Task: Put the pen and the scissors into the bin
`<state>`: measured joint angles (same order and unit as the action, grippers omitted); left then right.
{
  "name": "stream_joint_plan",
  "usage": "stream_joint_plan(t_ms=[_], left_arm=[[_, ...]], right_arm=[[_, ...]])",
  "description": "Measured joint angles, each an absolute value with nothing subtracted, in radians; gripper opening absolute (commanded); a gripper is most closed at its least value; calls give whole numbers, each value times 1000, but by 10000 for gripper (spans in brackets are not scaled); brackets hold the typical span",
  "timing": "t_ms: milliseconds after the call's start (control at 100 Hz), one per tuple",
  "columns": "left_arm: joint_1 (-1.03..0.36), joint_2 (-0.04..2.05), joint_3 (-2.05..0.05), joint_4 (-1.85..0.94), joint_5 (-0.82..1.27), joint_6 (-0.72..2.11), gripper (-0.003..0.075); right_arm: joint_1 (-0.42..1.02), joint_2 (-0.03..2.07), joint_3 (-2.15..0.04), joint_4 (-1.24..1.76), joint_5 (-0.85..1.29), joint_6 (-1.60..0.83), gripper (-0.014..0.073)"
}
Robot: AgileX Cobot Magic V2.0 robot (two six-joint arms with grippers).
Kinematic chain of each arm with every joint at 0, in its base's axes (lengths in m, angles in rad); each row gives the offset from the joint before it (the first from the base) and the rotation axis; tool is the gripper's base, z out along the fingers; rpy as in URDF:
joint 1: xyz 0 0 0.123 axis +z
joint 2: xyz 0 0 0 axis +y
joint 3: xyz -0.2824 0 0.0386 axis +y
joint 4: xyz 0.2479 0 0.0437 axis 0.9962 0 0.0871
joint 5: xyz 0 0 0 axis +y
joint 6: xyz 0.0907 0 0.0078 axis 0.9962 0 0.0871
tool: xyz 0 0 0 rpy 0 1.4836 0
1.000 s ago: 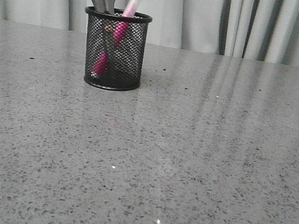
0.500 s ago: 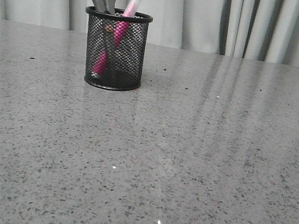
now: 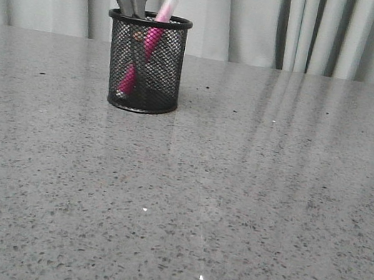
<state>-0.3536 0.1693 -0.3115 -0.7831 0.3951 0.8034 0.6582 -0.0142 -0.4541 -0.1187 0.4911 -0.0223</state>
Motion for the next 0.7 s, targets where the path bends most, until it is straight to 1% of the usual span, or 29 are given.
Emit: stream_joint_plan(t_ms=[120, 250, 400, 500, 700], left_arm=[[-340, 150, -257, -672, 388, 803, -19], [-280, 105, -175, -598, 338, 779, -19], [-194, 16, -82, -406, 306, 555, -19], [-148, -3, -35, -304, 283, 411, -19], [-109, -3, 1, -267, 259, 330, -19]], right_arm=[[658, -14, -454, -119, 493, -22, -69], [658, -14, -454, -119, 493, -22, -69], [658, -14, -454, -119, 493, -22, -69], [658, -14, -454, -119, 495, -22, -69], [658, -14, -454, -117, 497, -22, -69]])
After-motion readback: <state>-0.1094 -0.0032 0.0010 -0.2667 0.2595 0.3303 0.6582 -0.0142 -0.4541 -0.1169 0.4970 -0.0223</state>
